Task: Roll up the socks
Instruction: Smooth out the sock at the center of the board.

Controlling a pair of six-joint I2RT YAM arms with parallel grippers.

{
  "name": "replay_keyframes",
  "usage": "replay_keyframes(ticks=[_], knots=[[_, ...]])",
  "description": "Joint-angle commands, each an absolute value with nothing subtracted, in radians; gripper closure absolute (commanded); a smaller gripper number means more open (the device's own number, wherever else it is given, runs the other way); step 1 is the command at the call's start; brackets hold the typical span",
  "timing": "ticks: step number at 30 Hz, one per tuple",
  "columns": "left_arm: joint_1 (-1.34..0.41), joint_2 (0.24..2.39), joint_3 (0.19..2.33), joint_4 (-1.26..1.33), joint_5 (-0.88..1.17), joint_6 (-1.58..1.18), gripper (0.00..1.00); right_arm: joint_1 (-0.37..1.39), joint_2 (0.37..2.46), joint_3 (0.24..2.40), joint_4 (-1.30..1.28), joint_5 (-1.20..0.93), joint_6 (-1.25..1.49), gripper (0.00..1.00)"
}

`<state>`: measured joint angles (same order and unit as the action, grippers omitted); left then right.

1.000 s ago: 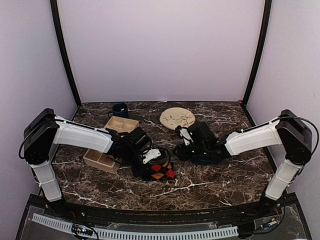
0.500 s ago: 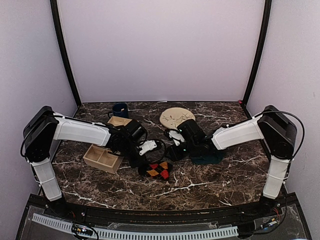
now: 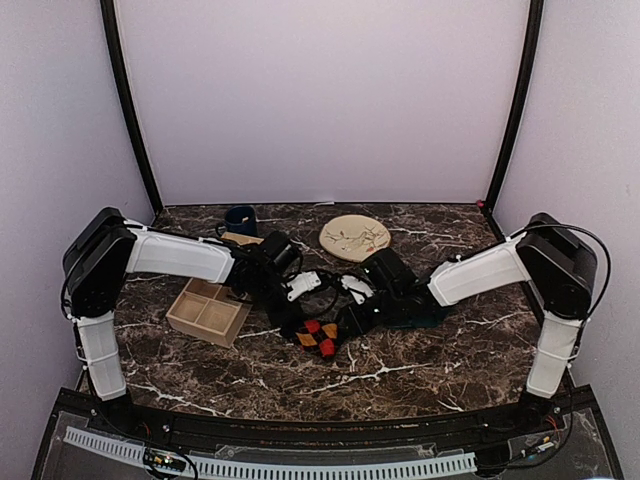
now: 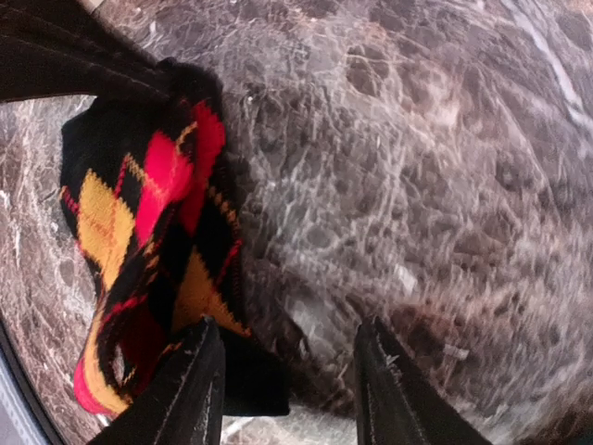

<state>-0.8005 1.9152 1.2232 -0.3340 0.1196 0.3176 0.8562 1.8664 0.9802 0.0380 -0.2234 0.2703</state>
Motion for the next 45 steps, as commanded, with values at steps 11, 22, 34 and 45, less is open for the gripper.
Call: replay_keyframes(ticks=[11,22,34,45], knots=[[-0.793,1.985,1.295,-0.348,0.139,0.331,1.00,0.881,1.731,0.859,0.060,-0.280,0.304,0.58],[-0.793,1.999,1.295,-0.351,0.142,0.335,1.00,0.894,1.640,0.826,0.016,-0.244,0.302,0.58],[-0.763,1.999,1.301,-0.333,0.272,0.382,1.00,0.886,1.676,0.855,0.078,-0.338,0.160,0.36],[-0.756,2.029,1.356,-0.332,0.362,0.412,1.00,0.870,1.723,0.885,0.139,-0.427,0.091,0.26]])
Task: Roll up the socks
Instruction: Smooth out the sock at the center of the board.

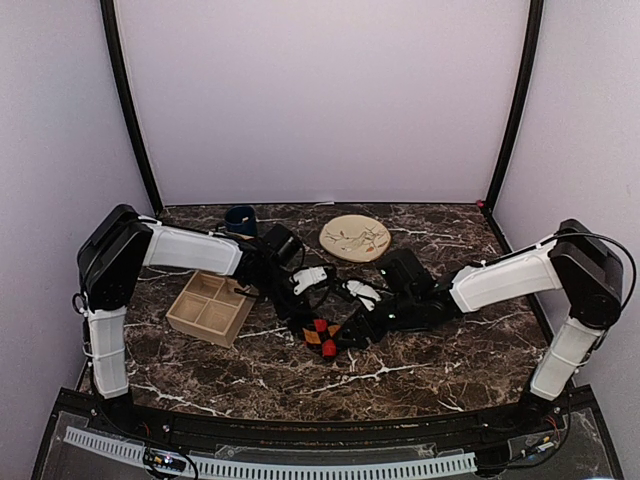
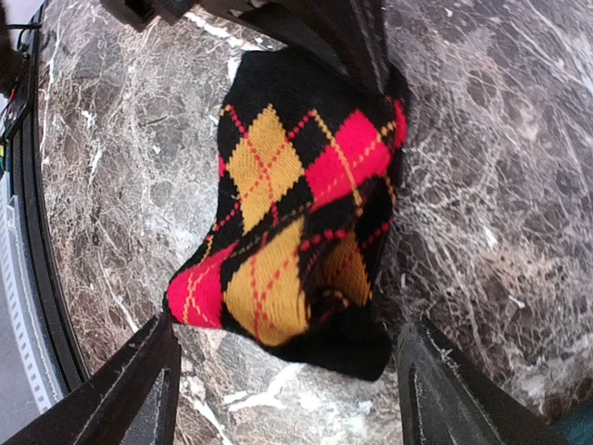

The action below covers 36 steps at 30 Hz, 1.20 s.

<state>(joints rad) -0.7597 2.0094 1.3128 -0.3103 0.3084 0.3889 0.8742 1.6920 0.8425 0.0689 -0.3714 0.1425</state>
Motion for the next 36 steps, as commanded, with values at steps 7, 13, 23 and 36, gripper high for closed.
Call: replay_keyframes(ticks=[7,13,23,36], knots=[[-0.744,2.058,1.403,-0.354,0.388,0.408,1.00,0.857,1.777,0.906,0.177,-0.474,0.083,0.27],[-0.738,2.077,1.424,-0.365,0.394,0.402,1.00,0.857,1.779,0.883,0.217,-0.521,0.097,0.31],[-0.736,2.116,1.468,-0.405,0.368,0.384,1.00,0.857,1.726,0.801,0.257,-0.570,0.143,0.38],[-0.736,2.134,1.480,-0.429,0.312,0.365,1.00,0.859,1.679,0.748,0.245,-0.605,0.179,0.43]])
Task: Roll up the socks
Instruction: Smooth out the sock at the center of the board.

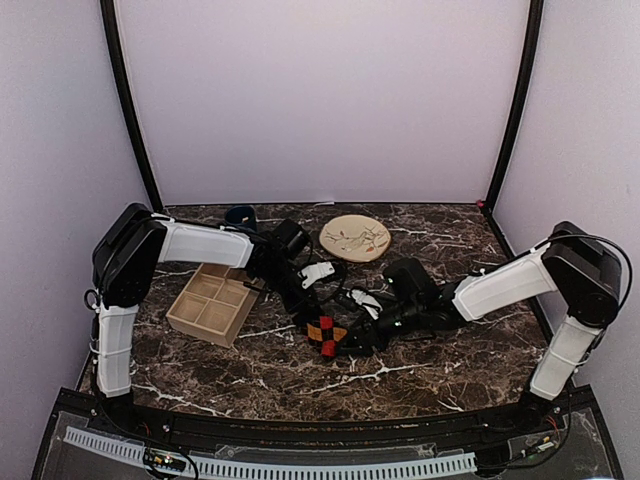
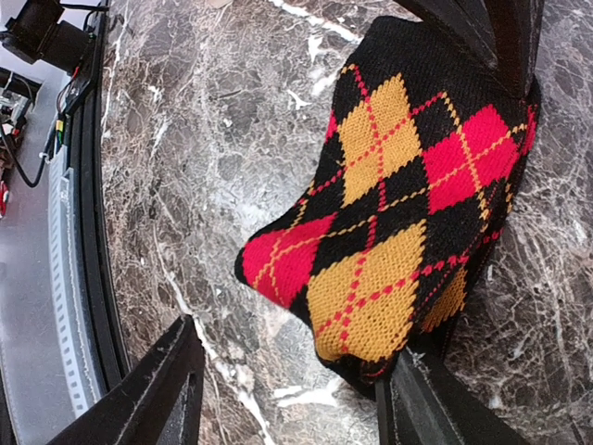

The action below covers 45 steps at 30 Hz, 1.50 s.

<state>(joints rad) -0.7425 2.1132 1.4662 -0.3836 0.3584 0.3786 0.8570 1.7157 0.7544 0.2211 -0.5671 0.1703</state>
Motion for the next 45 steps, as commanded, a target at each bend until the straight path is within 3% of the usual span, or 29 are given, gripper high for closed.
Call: replay_keyframes(ticks=[1,25,37,42,45], knots=[[-0.736,2.135,1.479,-0.431,0.310,0.364,1.00,0.860,1.677,0.749,0.238,-0.605,0.178,0.43],[-0.737,2.154,1.488,-0.452,0.270,0.369,1.00,0.895,1.608,0.684,0.162,-0.546,0.222,0.47],[-0.736,2.154,1.482,-0.473,0.257,0.358,1.00,0.892,1.422,0.694,0.027,-0.151,0.281,0.51],[-0.737,2.152,1.468,-0.480,0.235,0.305,1.00,0.944,1.403,0.740,0.026,-0.037,0.381,0.61],[-0.738,2.146,1.451,-0.474,0.235,0.247,1.00,1.019,1.460,0.794,0.049,0.030,0.444,0.73]])
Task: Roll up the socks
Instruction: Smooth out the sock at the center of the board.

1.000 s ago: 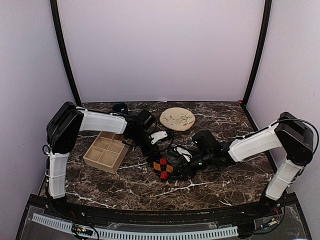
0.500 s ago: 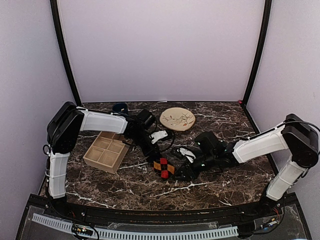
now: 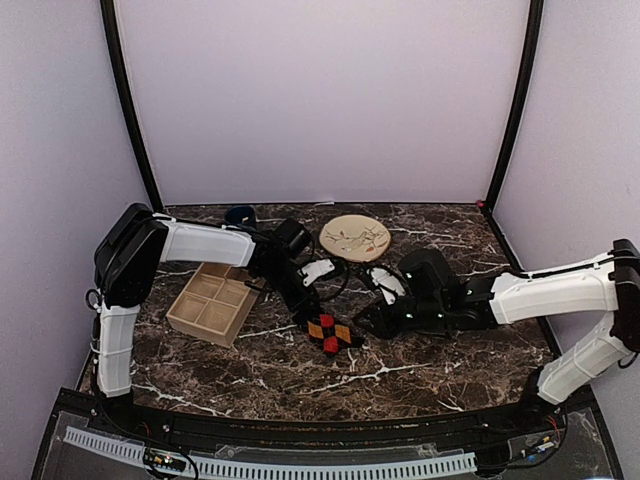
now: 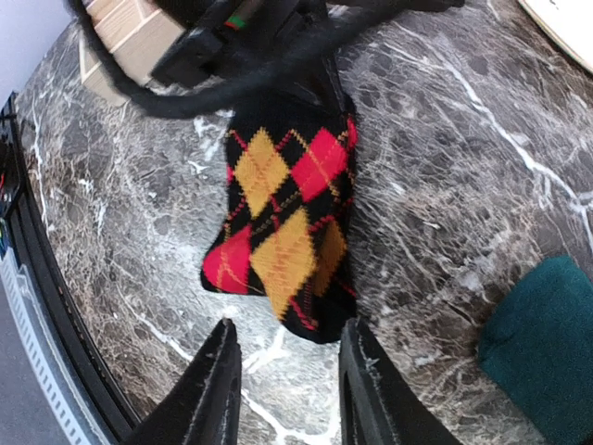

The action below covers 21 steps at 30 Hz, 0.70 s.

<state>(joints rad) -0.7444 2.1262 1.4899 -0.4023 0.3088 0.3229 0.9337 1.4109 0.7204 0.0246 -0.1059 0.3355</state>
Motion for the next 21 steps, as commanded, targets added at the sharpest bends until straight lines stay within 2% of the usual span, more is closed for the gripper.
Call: replay_keyframes(ticks=[1,6,14,21], knots=[[-0.739,2.141,1.443,-0.469,0.240,0.226,1.00,1.044,1.492,0.814,0.061,0.047,0.467,0.77],[-0.747,2.127,1.403,-0.452,0.255,0.155,1.00,1.147,1.659,0.926,0.092,0.159,0.582,0.99],[-0.756,2.104,1.358,-0.426,0.286,0.131,1.00,1.176,1.797,0.946,0.153,0.298,0.748,1.00],[-0.756,2.099,1.346,-0.422,0.273,0.117,1.00,1.169,1.803,0.863,0.184,0.388,0.875,1.00]])
